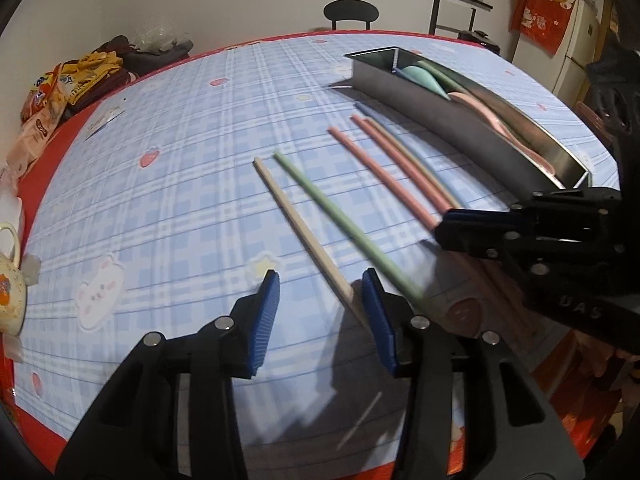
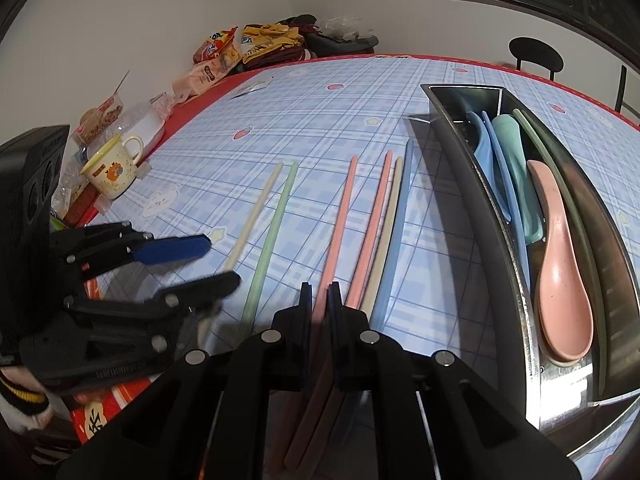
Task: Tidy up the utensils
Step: 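Move the right tool back to the chopsticks and close it on a pink chopstick, then close the left tool on the cream chopstick while the right tool holds the pink chopstick, then lift the pink and cream chopsticks off the table with both tools, then lower both chopsticks into the steel tray and open both tools, then move the right tool to the loose chopsticks and close it on a pink chopstick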
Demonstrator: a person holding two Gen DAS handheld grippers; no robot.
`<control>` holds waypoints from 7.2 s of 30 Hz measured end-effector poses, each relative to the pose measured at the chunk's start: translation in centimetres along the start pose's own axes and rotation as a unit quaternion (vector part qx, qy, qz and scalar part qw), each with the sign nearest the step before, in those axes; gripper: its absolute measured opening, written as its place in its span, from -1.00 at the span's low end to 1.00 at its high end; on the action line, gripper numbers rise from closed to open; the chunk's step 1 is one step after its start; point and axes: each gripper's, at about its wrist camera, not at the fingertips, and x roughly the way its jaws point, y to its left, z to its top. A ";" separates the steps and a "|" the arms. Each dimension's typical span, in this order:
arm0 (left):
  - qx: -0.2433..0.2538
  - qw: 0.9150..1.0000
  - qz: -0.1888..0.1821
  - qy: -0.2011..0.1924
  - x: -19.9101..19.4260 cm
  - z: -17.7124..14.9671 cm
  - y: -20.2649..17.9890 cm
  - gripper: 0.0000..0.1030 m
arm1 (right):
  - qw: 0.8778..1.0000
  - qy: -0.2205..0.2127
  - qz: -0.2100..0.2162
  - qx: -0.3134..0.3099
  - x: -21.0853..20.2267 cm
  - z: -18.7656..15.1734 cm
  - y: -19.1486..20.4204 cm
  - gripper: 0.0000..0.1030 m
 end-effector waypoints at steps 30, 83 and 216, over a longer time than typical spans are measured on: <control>-0.002 0.999 -0.002 -0.037 -0.3 -1.0 3.7 -0.74 | 0.997 0.000 -0.069 -0.041 1.2 0.5 2.2 -0.81; -0.107 0.990 -0.061 -0.066 -1.5 -1.8 7.6 -0.80 | 0.995 -0.048 -0.075 -0.046 -0.7 0.2 2.4 -0.88; -0.128 0.982 -0.093 -0.103 -3.0 -0.9 5.1 -0.22 | 0.995 0.031 -0.100 -0.008 0.8 2.1 0.5 -0.71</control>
